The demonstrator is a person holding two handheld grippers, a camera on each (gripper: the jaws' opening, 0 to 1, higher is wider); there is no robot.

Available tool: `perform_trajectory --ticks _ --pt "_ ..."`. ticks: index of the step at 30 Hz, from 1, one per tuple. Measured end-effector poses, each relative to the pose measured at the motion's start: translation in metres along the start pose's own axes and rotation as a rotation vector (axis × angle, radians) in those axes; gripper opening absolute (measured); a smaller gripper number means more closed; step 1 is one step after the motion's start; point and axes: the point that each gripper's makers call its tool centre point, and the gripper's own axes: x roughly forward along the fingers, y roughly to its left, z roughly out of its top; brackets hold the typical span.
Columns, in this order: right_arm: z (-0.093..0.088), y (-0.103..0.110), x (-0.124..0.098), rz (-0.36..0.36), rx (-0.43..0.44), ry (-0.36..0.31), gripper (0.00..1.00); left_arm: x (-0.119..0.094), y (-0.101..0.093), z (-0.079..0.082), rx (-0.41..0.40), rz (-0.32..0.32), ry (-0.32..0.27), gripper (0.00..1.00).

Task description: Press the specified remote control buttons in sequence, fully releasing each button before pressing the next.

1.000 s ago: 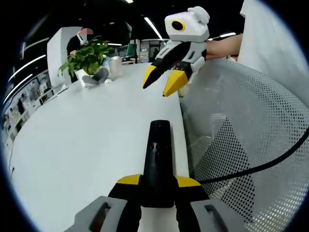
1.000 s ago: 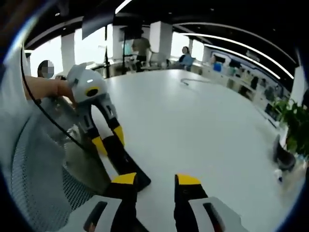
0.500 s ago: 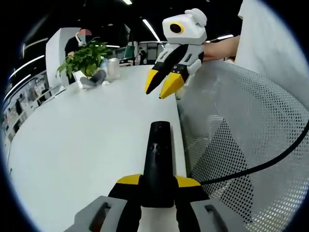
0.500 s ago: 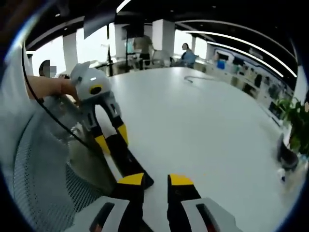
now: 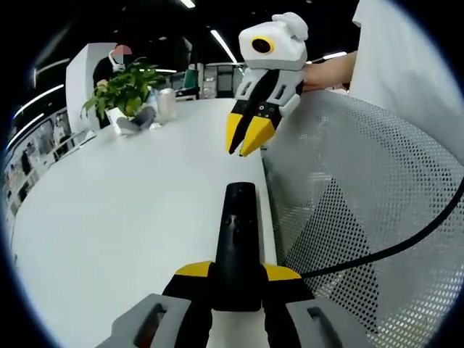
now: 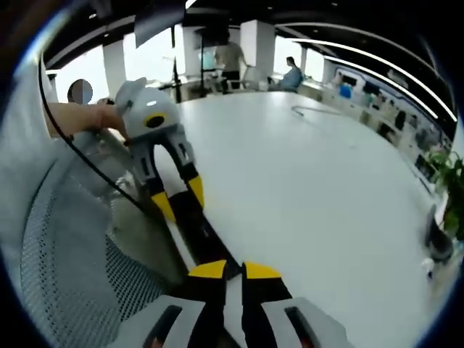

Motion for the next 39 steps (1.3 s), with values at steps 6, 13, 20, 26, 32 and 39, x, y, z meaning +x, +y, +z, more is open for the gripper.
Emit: perform_trajectory --ticks 6,13,20,26,32,39 --pt "-0.005 0.004 0.003 0.030 0.006 0.033 0.00 0.000 0.000 0.000 0.001 0.000 0.001 0.25" --pt "-0.013 0.007 0.005 0.040 -0.011 0.080 0.00 0.000 0.000 0.000 0.002 -0.001 0.003 0.25" --pt "-0.015 0.005 0.006 0.043 0.002 0.091 0.00 0.000 0.000 0.000 -0.002 -0.002 0.003 0.25" --pt "-0.037 0.005 0.011 0.066 0.025 0.209 0.00 -0.001 0.000 0.000 -0.005 -0.001 0.002 0.25" --pt "-0.037 0.008 0.015 0.074 -0.042 0.240 0.00 0.000 0.001 0.000 -0.009 -0.001 0.002 0.25" --pt "-0.024 0.006 0.024 0.078 -0.081 0.220 0.00 0.000 0.001 0.000 -0.009 0.000 0.002 0.25"
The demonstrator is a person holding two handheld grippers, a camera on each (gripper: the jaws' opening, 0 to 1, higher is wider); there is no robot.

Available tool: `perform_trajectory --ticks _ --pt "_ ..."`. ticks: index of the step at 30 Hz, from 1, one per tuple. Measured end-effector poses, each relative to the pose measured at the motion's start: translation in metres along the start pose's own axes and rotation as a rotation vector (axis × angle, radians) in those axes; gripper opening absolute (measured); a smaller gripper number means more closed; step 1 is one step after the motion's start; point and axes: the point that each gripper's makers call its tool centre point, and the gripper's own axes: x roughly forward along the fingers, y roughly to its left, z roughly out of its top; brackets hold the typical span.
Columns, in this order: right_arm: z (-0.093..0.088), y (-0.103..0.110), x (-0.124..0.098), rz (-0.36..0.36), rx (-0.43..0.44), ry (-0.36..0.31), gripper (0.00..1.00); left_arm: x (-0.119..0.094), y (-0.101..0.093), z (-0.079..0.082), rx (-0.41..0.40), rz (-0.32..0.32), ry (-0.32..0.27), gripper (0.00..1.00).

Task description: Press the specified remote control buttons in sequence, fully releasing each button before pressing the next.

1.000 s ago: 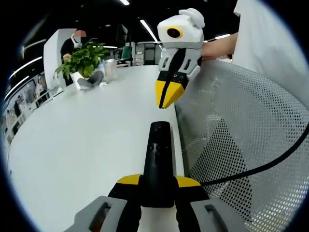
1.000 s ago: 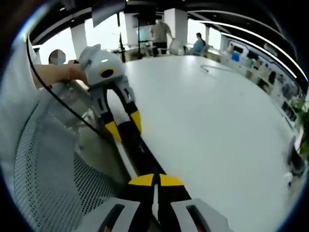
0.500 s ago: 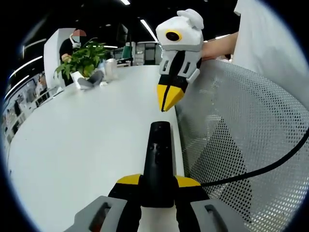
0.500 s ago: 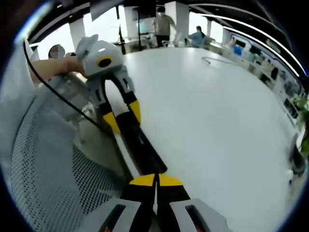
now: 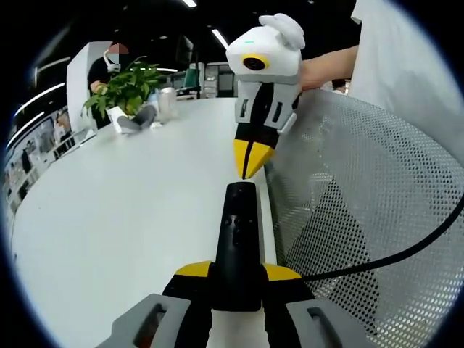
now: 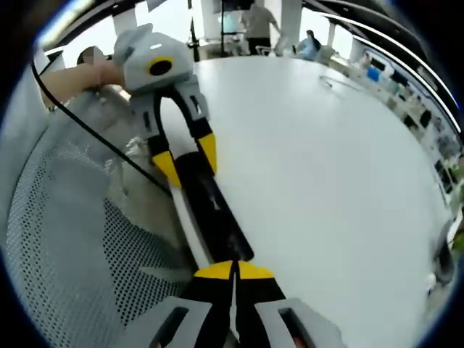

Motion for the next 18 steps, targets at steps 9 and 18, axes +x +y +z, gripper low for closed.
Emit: perform_trajectory --ticks 9,18 --pt "0.0021 -0.0015 0.0022 0.001 -0.022 -0.003 0.00 -0.0001 -0.0003 0.0002 0.001 0.000 0.001 0.25" --pt "0.0044 0.0004 0.0060 -0.003 -0.122 0.026 0.00 0.0001 -0.0001 0.0000 -0.002 0.000 0.002 0.25"
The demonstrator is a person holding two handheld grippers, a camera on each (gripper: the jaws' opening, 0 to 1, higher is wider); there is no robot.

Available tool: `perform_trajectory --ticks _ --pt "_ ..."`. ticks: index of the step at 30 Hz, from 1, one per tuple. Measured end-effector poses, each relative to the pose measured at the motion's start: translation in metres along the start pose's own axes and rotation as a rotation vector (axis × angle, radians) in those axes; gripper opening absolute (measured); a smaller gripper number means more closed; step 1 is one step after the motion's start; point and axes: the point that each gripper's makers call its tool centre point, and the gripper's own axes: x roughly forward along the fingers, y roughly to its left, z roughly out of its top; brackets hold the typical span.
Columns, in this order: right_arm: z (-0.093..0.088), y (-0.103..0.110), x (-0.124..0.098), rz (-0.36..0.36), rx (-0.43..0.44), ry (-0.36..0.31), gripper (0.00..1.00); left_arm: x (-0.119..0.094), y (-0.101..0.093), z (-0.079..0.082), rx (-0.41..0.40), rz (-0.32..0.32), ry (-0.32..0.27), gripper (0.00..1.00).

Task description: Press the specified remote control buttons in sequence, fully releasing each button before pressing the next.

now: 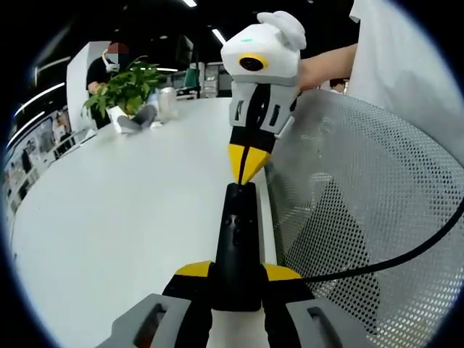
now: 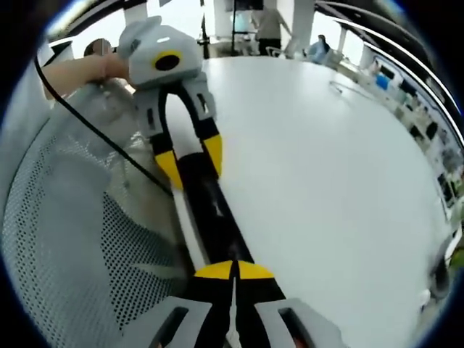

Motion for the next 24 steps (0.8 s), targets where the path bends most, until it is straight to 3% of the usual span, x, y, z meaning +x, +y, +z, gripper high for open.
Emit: perform_trajectory --ticks 1,17,20,24 --pt "-0.0006 0.0008 0.0001 -0.004 -0.044 0.012 0.00 0.0000 0.0001 -0.0001 0.001 0.000 0.000 0.25" --pt "-0.0007 -0.0009 0.0040 0.069 -0.115 0.196 0.00 0.0002 0.0003 -0.0003 0.002 -0.002 0.006 0.25" --pt "-0.0012 -0.0008 0.0033 0.072 -0.041 0.168 0.00 0.0001 0.0005 -0.0004 0.001 -0.002 0.005 0.25" --pt "-0.0002 -0.0019 0.0016 0.037 0.103 0.043 0.00 -0.0002 0.0004 -0.0002 -0.003 -0.001 0.005 0.25"
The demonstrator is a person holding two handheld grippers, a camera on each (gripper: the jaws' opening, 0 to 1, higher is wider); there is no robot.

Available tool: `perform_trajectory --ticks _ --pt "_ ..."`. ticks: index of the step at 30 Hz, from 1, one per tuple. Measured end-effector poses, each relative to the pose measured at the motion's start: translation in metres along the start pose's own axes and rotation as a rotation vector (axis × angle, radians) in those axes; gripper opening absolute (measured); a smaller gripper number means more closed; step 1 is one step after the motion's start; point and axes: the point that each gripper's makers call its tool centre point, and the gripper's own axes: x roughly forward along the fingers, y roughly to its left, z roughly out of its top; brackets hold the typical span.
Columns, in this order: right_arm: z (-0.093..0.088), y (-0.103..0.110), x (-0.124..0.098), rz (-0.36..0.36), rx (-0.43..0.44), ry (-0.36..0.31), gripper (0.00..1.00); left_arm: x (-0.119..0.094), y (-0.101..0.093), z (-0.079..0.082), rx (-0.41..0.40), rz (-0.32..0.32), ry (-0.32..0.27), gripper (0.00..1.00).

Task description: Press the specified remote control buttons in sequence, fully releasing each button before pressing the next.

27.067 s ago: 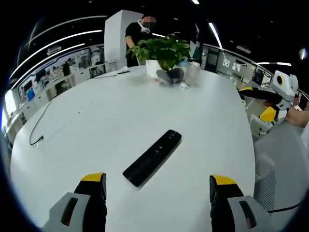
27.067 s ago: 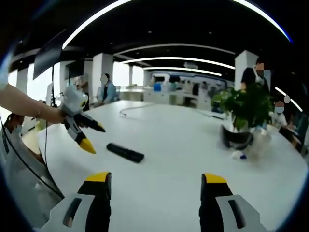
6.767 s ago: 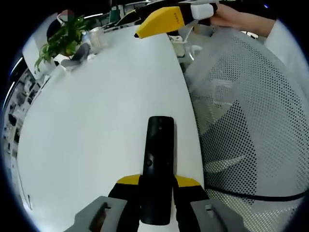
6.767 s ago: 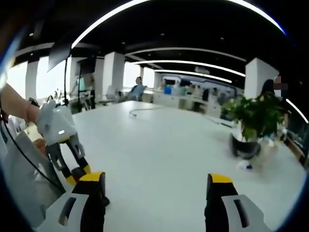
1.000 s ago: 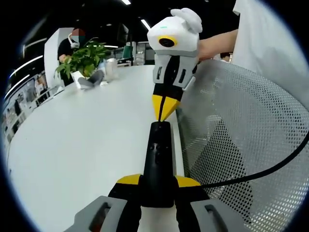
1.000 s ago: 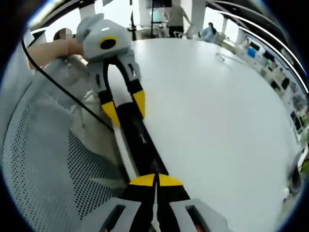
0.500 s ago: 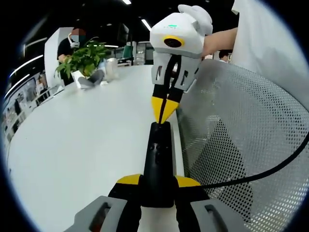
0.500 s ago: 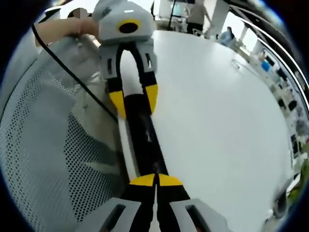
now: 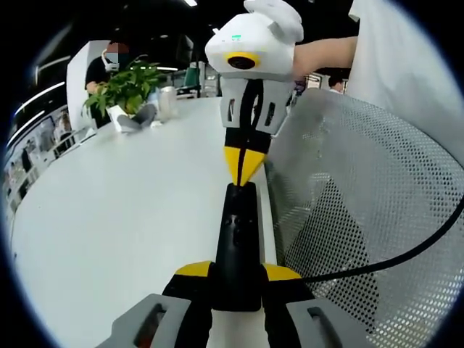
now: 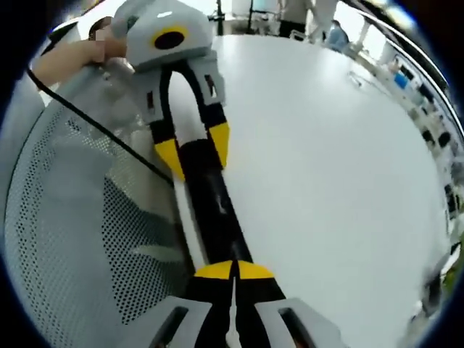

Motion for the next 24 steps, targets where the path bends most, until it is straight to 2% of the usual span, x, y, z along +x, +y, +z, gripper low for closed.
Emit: perform_trajectory --ticks 3,5,7,10,14,15,19,22,24 --pt "0.0011 -0.0010 -0.0016 -0.035 0.101 -0.116 0.00 0.0002 0.0001 -0.0002 -0.003 0.000 0.000 0.25" --pt "0.0009 -0.0002 -0.0021 -0.048 0.095 -0.183 0.00 0.0000 -0.0001 0.0002 -0.004 -0.001 -0.001 0.25" --pt "-0.0004 0.0014 -0.0025 -0.049 0.088 -0.203 0.00 -0.0001 -0.0001 0.0003 -0.004 0.000 -0.001 0.25" --pt "0.0013 -0.0013 -0.0018 -0.069 0.082 -0.186 0.00 0.0001 0.0001 0.0000 -0.007 -0.001 -0.003 0.25" --pt "0.0022 0.0009 -0.0007 -0.055 0.021 -0.130 0.00 0.0001 -0.0001 -0.0001 -0.008 -0.001 -0.004 0.25" --pt "0.0017 0.0006 -0.0008 -0.059 -0.030 -0.111 0.00 0.0003 0.0000 0.0000 -0.009 0.000 -0.004 0.25" --pt "0.0015 0.0017 -0.0013 -0.067 -0.069 -0.067 0.00 0.0003 0.0000 0.0002 -0.013 0.000 -0.006 0.25" --pt "0.0031 0.0015 -0.0019 -0.064 -0.085 -0.060 0.00 0.0001 -0.0002 0.0002 -0.014 -0.001 -0.005 0.25" --pt "0.0082 0.0010 -0.0028 -0.062 -0.094 -0.084 0.00 0.0000 -0.0003 0.0004 -0.014 -0.001 -0.005 0.25"
